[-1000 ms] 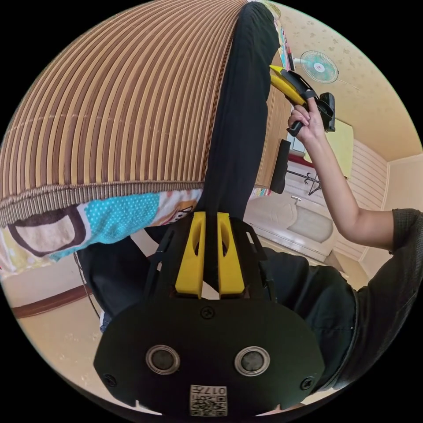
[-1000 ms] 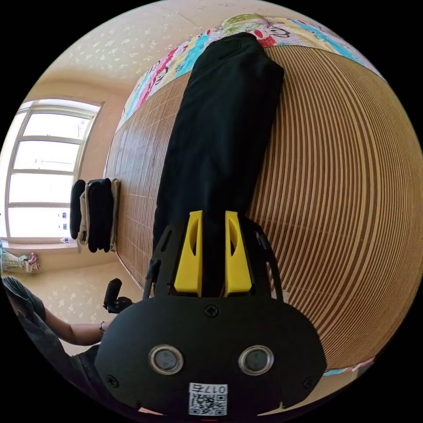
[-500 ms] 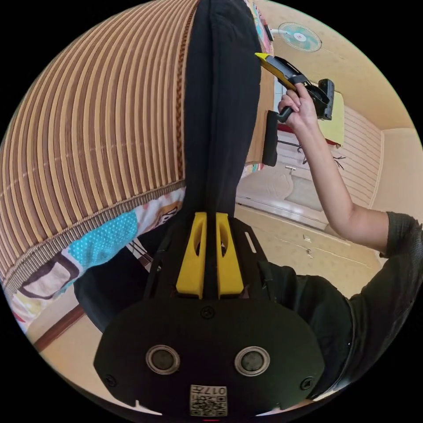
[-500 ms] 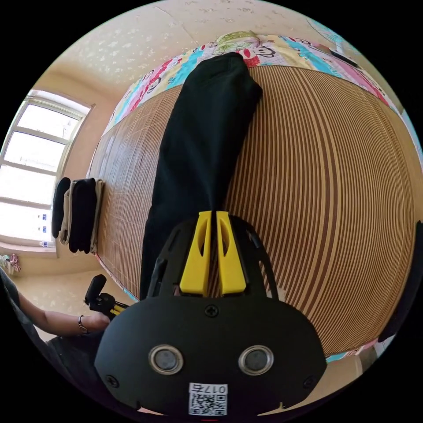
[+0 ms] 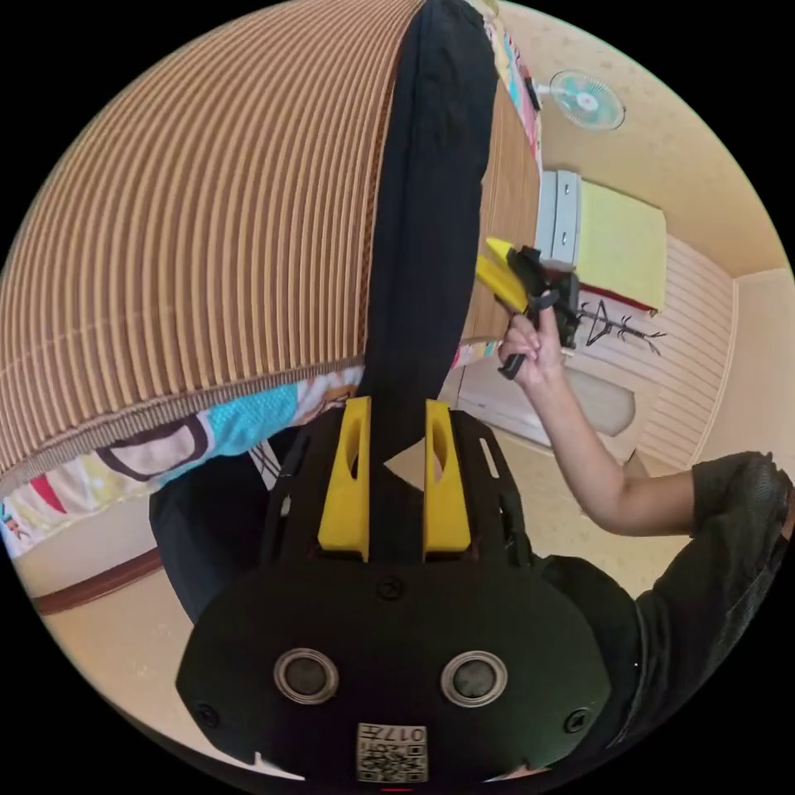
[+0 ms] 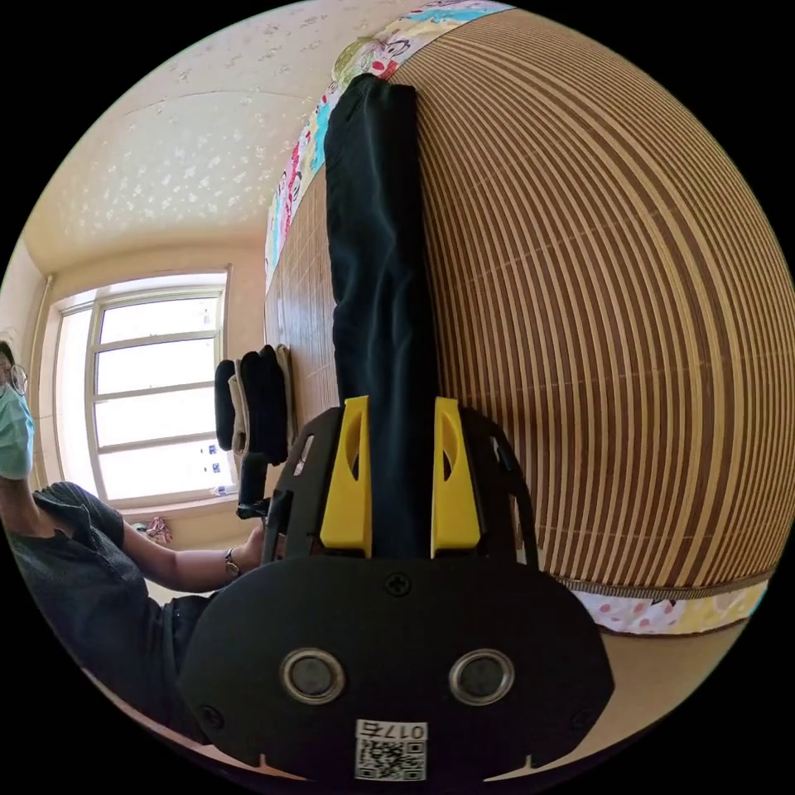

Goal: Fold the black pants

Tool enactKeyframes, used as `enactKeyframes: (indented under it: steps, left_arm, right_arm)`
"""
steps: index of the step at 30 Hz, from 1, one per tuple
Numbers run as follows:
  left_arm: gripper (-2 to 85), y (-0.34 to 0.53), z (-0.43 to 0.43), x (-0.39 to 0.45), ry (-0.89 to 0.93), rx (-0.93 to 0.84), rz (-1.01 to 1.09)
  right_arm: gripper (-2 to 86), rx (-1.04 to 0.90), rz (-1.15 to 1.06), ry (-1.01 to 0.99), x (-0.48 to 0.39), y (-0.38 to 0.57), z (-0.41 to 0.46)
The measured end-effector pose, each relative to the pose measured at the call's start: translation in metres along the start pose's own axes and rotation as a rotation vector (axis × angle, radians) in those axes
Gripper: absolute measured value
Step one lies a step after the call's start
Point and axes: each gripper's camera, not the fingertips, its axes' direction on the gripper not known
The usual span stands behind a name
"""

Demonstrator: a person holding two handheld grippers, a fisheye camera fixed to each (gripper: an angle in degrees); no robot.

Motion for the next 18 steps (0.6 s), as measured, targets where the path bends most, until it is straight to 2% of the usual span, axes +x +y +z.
enactKeyframes:
  steps: [4, 9, 13, 16, 18]
  left_arm:
    - [18.2, -0.062, -0.054, -0.01, 0.09, 0.217, -0.052]
    - [19.2, -0.186, -0.063, -0.004, 0.109, 0.302, 0.04]
    - [12.9, -0.278, -0.043, 0.015, 0.038, 0.166, 0.062]
    - [7.9, -0.304, -0.026, 0.024, -0.06, 0.011, 0.044]
    - [5.9, -0.3, -0.029, 0.022, -0.03, -0.001, 0.048]
  right_arm:
    - [15.8, 0.014, -0.018, -0.042, 0.027, -0.04, -0.031]
    - [17.7, -0.147, -0.104, -0.224, 0.048, -0.113, -0.026]
    - [13.1, -0.245, -0.09, -0.304, 0.059, -0.152, -0.007]
    - [7.3, -0.292, -0.036, -0.352, 0.067, -0.156, 0.01]
    - [5.2, -0.277, -0.031, -0.35, 0.067, -0.149, 0.009]
